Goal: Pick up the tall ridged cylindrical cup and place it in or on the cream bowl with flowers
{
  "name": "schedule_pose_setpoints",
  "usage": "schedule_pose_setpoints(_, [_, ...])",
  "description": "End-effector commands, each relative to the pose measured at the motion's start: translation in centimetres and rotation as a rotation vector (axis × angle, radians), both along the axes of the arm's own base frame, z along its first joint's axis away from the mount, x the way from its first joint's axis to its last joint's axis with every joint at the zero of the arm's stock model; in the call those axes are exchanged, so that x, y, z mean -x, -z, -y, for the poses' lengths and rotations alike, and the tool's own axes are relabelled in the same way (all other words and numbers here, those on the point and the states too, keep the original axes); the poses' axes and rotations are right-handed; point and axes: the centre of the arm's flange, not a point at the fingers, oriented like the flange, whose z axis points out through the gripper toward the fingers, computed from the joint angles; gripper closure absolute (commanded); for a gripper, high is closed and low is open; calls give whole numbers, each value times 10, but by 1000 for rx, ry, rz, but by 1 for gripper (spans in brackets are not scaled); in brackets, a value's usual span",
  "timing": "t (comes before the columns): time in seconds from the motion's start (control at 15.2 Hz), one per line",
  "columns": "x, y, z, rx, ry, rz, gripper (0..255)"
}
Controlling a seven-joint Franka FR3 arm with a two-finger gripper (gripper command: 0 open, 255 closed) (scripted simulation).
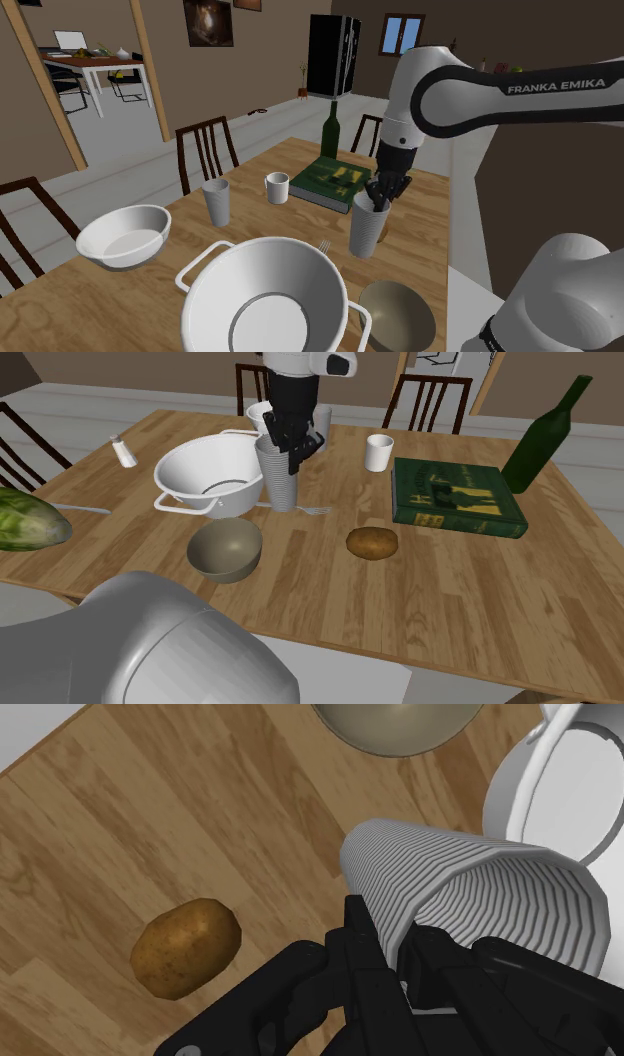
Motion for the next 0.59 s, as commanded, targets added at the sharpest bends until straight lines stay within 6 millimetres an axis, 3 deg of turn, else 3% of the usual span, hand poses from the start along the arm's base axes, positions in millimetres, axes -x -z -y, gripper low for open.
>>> schedule_pose_setpoints(0.0, [0,-11,1,0,0,0,255])
schedule_pose_setpoints(0.46, [0,-45,1,0,0,0,255])
schedule_pose_setpoints(0.53, [12,-49,-3,0,0,0,255])
